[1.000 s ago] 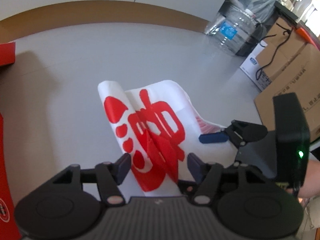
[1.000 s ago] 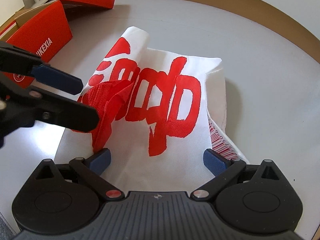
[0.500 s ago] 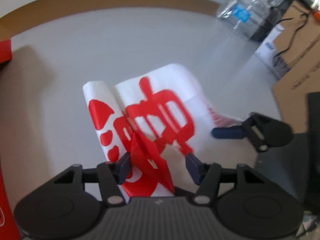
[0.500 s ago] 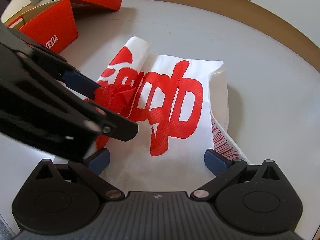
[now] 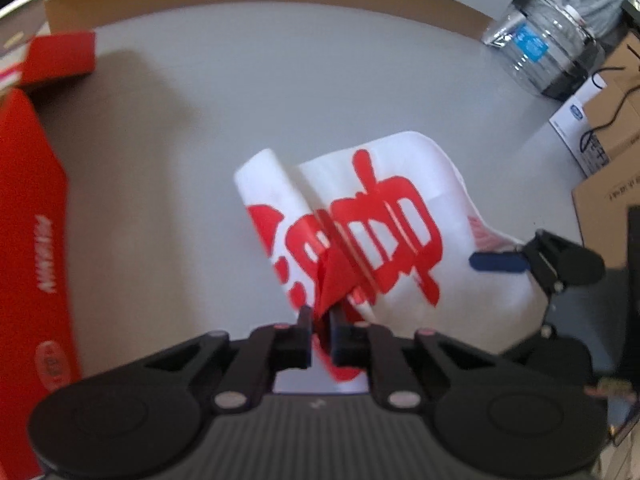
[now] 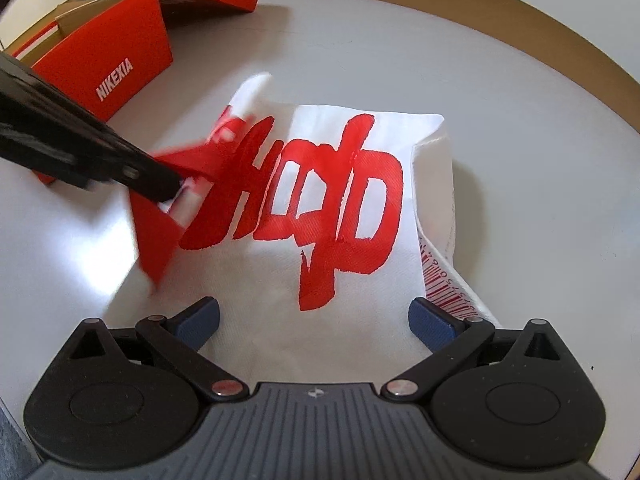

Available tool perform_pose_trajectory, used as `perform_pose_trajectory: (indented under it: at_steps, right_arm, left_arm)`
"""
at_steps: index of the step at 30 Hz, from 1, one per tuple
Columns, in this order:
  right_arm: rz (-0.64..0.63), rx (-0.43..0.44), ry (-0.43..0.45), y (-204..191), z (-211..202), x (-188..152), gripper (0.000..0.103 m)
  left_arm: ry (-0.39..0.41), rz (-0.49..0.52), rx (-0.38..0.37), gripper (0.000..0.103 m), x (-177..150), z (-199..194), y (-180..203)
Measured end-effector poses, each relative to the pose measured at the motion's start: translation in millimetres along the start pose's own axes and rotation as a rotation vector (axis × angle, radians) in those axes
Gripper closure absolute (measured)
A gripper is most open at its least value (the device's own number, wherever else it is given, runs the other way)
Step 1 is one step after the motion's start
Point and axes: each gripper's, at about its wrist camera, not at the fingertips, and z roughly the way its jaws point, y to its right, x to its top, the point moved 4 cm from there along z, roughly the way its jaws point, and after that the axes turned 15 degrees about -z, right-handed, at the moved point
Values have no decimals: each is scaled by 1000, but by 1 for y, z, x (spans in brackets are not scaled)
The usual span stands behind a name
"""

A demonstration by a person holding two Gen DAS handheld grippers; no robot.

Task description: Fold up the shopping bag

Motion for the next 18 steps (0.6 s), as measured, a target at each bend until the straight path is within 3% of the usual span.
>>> perform_pose_trajectory:
  at_steps: [9,18]
  right_arm:
    - [-29,20,-10,4,24,2,0]
    - [-70,29,-17,19,32,12,0]
  left_arm:
    - [-64,-28,8,96,-16,-12,-13]
    - [-96,-99,-37,96,-45,-44,-60]
